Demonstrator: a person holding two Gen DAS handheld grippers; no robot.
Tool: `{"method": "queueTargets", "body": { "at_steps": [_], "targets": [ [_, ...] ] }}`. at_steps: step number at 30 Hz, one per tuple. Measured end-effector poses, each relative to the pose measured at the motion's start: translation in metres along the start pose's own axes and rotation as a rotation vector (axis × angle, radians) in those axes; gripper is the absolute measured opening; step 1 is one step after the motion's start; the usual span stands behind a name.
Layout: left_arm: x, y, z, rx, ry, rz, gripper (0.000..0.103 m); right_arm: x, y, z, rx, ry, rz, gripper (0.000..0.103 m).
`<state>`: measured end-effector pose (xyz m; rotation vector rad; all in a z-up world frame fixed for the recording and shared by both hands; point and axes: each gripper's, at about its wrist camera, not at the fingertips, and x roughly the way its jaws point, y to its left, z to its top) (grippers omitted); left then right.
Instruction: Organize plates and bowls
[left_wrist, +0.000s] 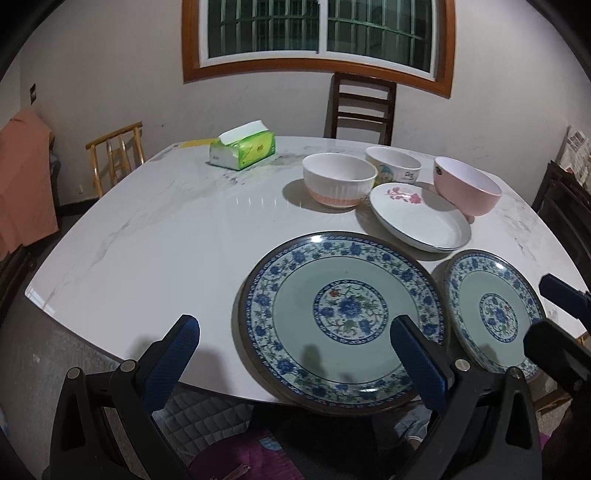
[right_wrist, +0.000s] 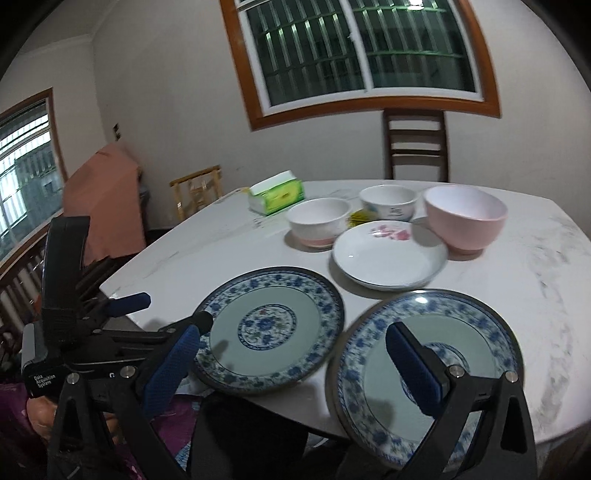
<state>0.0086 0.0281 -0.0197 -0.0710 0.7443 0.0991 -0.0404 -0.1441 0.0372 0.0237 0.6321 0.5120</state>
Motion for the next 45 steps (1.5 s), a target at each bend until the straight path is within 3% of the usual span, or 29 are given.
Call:
{"method": "queueTargets", "body": {
  "at_steps": [8, 13, 17, 37, 43, 45],
  "targets": [
    [0.013, 0.014, 0.005, -0.041, 0.044, 0.023, 0.103, 0.041, -0.012, 0.015, 0.019, 0.126, 0.107, 0.090],
    [0.017, 0.019, 0.007, -0.057, 0.059, 0.016, 0.103, 0.067, -0.021, 0.019, 0.045, 0.205, 0.148, 0.068],
    [0.025, 0.025, 0.008, -0.088, 0.086, 0.005, 0.102, 0.079, -0.022, 0.026, 0.032, 0.219, 0.074, 0.068],
    [0.052, 0.040, 0.003, -0.172, 0.199, -0.030, 0.100, 0.153, -0.042, 0.040, 0.042, 0.453, 0.138, 0.068],
    [0.060, 0.038, 0.001, -0.161, 0.225, -0.030, 0.093, 0.169, -0.046, 0.035, 0.074, 0.509, 0.135, 0.064],
    [0.063, 0.038, 0.000, -0.163, 0.243, -0.045, 0.081, 0.172, -0.045, 0.037, 0.080, 0.513, 0.143, 0.061]
  ]
}}
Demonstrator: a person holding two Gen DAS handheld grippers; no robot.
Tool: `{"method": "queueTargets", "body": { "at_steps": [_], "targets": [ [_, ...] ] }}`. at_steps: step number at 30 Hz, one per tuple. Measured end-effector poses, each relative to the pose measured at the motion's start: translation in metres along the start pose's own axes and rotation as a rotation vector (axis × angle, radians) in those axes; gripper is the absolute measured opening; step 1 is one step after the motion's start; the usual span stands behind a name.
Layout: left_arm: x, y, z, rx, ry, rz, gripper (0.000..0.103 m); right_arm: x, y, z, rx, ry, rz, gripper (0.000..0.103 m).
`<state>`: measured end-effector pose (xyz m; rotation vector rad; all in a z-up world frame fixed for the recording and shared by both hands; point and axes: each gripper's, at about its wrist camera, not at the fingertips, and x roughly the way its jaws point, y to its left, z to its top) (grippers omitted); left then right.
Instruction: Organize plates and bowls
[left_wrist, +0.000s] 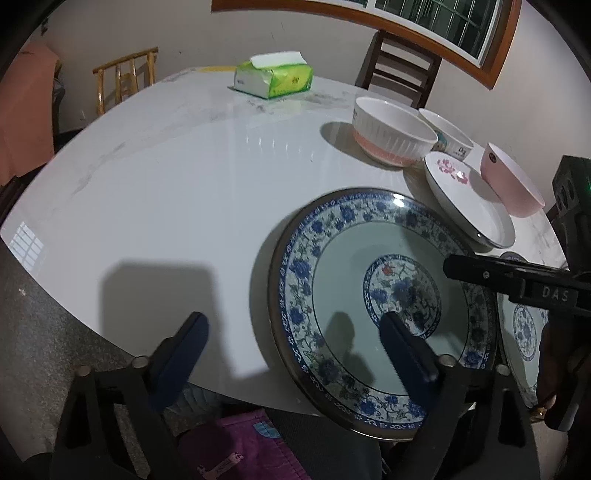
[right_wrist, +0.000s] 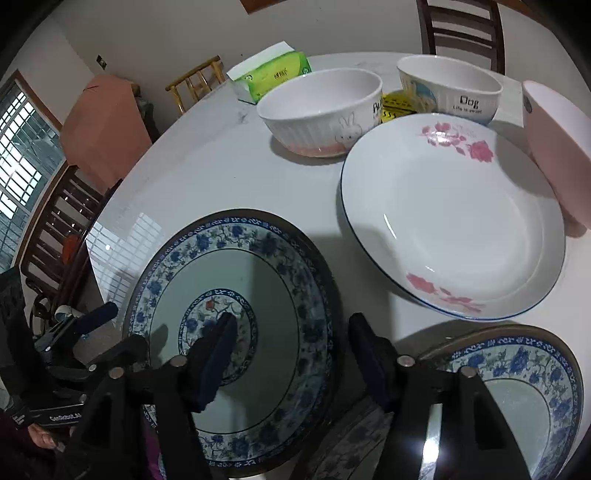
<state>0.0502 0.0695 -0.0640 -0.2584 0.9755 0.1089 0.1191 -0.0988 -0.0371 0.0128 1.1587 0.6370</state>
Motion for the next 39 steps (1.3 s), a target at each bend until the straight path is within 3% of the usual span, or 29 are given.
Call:
{"method": "queueTargets", "body": {
  "at_steps": [2, 4, 5, 6, 9, 12, 21, 33, 39],
  "targets": [
    [0.005, 0.000, -0.001, 0.003, 0.022, -0.014, 0.068, 0.002, 0.002, 0.002, -0.008, 0.010, -0.008, 0.054],
    [0.007, -0.002, -0.003, 0.020, 0.024, -0.011, 0.059, 0.004, 0.001, 0.003, -0.008, 0.019, -0.025, 0.032],
    [0.007, -0.005, -0.004, 0.035, 0.016, -0.008, 0.049, 0.005, -0.001, 0.003, 0.002, 0.022, -0.018, 0.027],
    [0.007, -0.007, -0.004, 0.049, 0.020, 0.008, 0.048, 0.005, -0.003, 0.004, 0.014, 0.021, -0.014, 0.021],
    [0.007, -0.006, -0.003, 0.051, 0.001, 0.030, 0.039, 0.007, -0.009, 0.005, 0.065, 0.017, 0.013, 0.019],
    [0.007, 0.004, 0.002, 0.007, 0.001, 0.002, 0.030, 0.008, -0.009, 0.006, 0.090, 0.012, 0.022, 0.018],
    [0.007, 0.010, 0.019, 0.006, -0.015, 0.028, 0.027, 0.029, 0.010, 0.014, 0.164, -0.001, 0.066, 0.018],
    [0.003, 0.034, 0.041, -0.038, -0.054, 0.077, 0.026, 0.052, 0.044, 0.034, 0.161, -0.004, 0.096, 0.018],
    [0.007, 0.046, 0.048, -0.058, -0.056, 0.095, 0.026, 0.059, 0.042, 0.038, 0.162, 0.006, 0.102, 0.018]
  ]
}}
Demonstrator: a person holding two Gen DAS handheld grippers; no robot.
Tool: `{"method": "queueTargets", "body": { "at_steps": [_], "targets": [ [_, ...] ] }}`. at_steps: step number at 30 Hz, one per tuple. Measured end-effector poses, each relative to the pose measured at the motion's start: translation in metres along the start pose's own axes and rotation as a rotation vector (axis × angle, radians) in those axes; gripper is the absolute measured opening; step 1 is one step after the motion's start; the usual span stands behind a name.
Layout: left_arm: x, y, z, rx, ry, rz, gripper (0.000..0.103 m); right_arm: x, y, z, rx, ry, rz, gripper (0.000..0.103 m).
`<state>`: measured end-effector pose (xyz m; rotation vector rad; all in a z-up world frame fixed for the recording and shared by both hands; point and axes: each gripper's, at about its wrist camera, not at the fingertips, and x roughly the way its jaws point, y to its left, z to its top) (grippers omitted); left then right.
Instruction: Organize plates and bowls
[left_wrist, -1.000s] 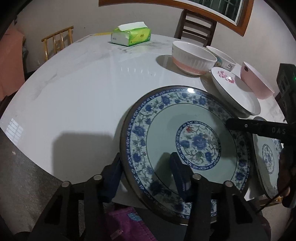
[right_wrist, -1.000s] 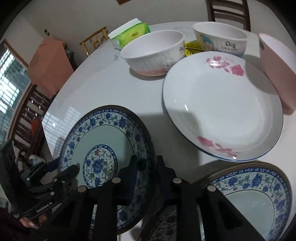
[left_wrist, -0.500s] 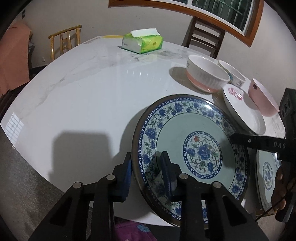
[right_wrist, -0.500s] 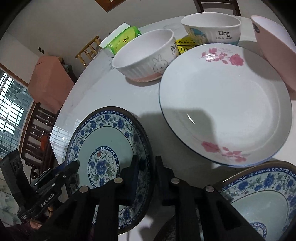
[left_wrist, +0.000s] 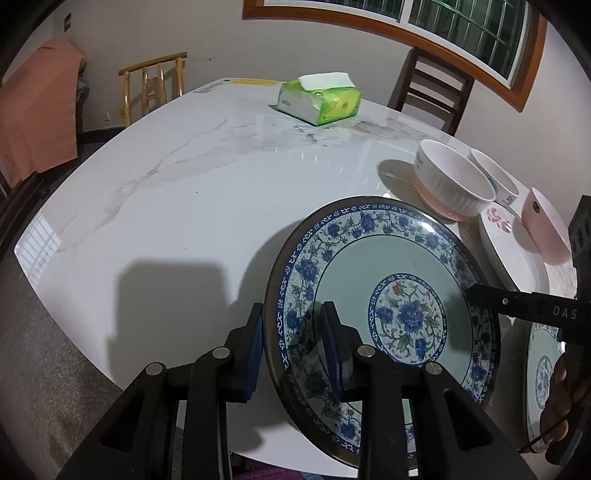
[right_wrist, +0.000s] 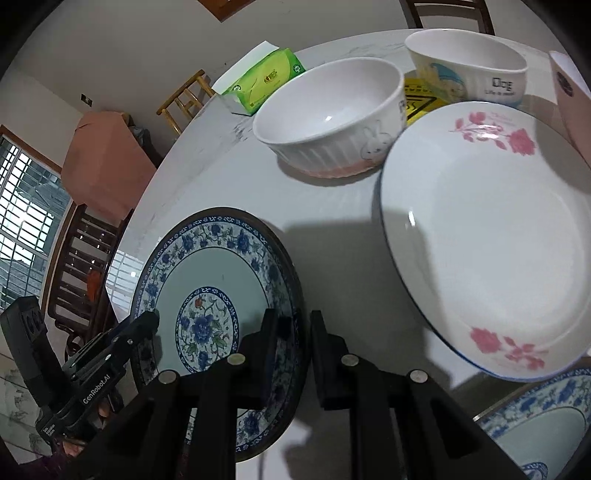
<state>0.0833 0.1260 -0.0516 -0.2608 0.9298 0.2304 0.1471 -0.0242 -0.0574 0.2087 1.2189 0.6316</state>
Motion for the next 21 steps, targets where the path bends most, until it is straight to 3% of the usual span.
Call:
{"method": "queueTargets", "body": {
  "at_steps": [14, 16, 18, 20, 21],
  "targets": [
    [0.017, 0.017, 0.007, -0.034, 0.010, 0.014, 0.026, -0.016, -0.016, -0.007, -0.002, 0.007, 0.003, 0.017],
    [0.016, 0.018, 0.008, -0.034, -0.006, 0.024, 0.032, -0.018, -0.015, -0.010, 0.004, 0.000, 0.011, 0.020],
    [0.012, 0.020, 0.008, -0.041, -0.025, 0.045, 0.065, -0.024, -0.016, -0.012, 0.008, -0.024, 0.009, 0.020],
    [0.004, 0.022, 0.008, -0.055, -0.075, 0.065, 0.078, -0.035, -0.020, -0.015, 0.026, -0.054, 0.035, 0.020],
    [0.001, 0.023, 0.008, -0.056, -0.092, 0.065, 0.078, -0.041, -0.022, -0.017, 0.032, -0.066, 0.044, 0.020]
  ]
}}
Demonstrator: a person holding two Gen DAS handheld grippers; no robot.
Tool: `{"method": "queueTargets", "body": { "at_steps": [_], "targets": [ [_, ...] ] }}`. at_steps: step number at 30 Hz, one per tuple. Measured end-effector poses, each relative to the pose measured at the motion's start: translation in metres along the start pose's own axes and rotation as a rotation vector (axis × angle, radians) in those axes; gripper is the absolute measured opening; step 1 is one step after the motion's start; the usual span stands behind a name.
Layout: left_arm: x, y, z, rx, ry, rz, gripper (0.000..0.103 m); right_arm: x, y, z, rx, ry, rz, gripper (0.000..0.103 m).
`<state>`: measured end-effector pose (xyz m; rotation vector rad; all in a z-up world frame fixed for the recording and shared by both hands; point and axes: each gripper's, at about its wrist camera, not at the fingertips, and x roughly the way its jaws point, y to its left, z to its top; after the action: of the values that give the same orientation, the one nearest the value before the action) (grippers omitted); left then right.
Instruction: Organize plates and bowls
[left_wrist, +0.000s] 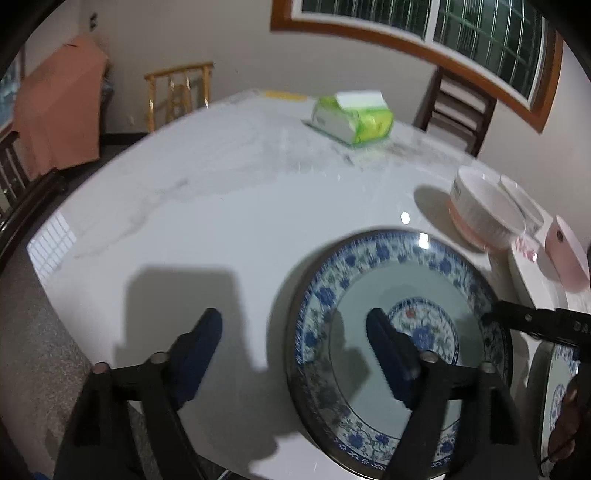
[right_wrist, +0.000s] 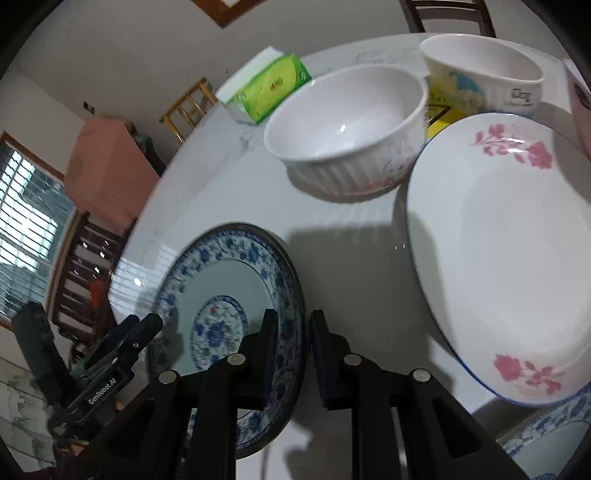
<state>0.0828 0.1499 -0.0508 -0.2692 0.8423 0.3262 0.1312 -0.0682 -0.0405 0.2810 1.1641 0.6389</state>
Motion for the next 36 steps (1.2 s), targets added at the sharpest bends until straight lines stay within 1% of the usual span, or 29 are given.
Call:
{"method": "queueTargets", "body": {
  "at_steps": [4, 7, 10, 12, 14, 16, 17, 18, 19, 21, 24, 26, 29, 33, 36],
  "targets": [
    [-0.011, -0.003, -0.001, 0.018, -0.023, 0.005, 0.078, -0.042, -0.009, -0.014, 0.013, -0.051, 0.062, 0.020],
    [-0.021, -0.012, -0.004, 0.038, -0.026, -0.029, 0.078, -0.083, -0.015, -0.031, -0.003, -0.105, 0.073, 0.020],
    [-0.035, -0.031, -0.009, 0.094, -0.040, -0.063, 0.078, -0.138, -0.028, -0.054, -0.009, -0.165, 0.071, 0.021],
    [-0.047, -0.051, -0.014, 0.152, -0.050, -0.102, 0.079, -0.169, -0.038, -0.066, -0.010, -0.196, 0.036, 0.024],
    [-0.057, -0.069, -0.019, 0.200, -0.054, -0.134, 0.080, -0.204, -0.047, -0.084, -0.012, -0.234, -0.042, 0.026],
    [-0.067, -0.091, -0.023, 0.256, -0.046, -0.200, 0.084, -0.232, -0.057, -0.103, -0.016, -0.263, -0.133, 0.028],
    [-0.070, -0.101, -0.025, 0.279, -0.035, -0.233, 0.088, -0.241, -0.061, -0.110, -0.017, -0.271, -0.168, 0.029],
    [-0.073, -0.114, -0.028, 0.306, -0.020, -0.272, 0.089, -0.252, -0.067, -0.120, -0.016, -0.278, -0.212, 0.030],
    [-0.075, -0.123, -0.030, 0.322, -0.012, -0.294, 0.089, -0.260, -0.077, -0.129, -0.013, -0.285, -0.238, 0.031],
    [-0.077, -0.142, -0.035, 0.358, 0.010, -0.336, 0.089, -0.267, -0.091, -0.142, 0.014, -0.298, -0.269, 0.031],
    [-0.070, -0.167, -0.044, 0.401, 0.073, -0.392, 0.089, -0.266, -0.116, -0.154, 0.101, -0.304, -0.237, 0.031],
    [-0.065, -0.177, -0.051, 0.407, 0.105, -0.405, 0.089, -0.262, -0.131, -0.160, 0.144, -0.309, -0.222, 0.031],
    [-0.053, -0.191, -0.058, 0.402, 0.193, -0.436, 0.089, -0.255, -0.145, -0.165, 0.189, -0.313, -0.184, 0.031],
    [-0.045, -0.199, -0.067, 0.415, 0.238, -0.431, 0.089, -0.244, -0.155, -0.164, 0.200, -0.316, -0.190, 0.031],
    [-0.043, -0.202, -0.071, 0.428, 0.243, -0.427, 0.089, -0.237, -0.166, -0.165, 0.238, -0.310, -0.153, 0.031]
  ]
}}
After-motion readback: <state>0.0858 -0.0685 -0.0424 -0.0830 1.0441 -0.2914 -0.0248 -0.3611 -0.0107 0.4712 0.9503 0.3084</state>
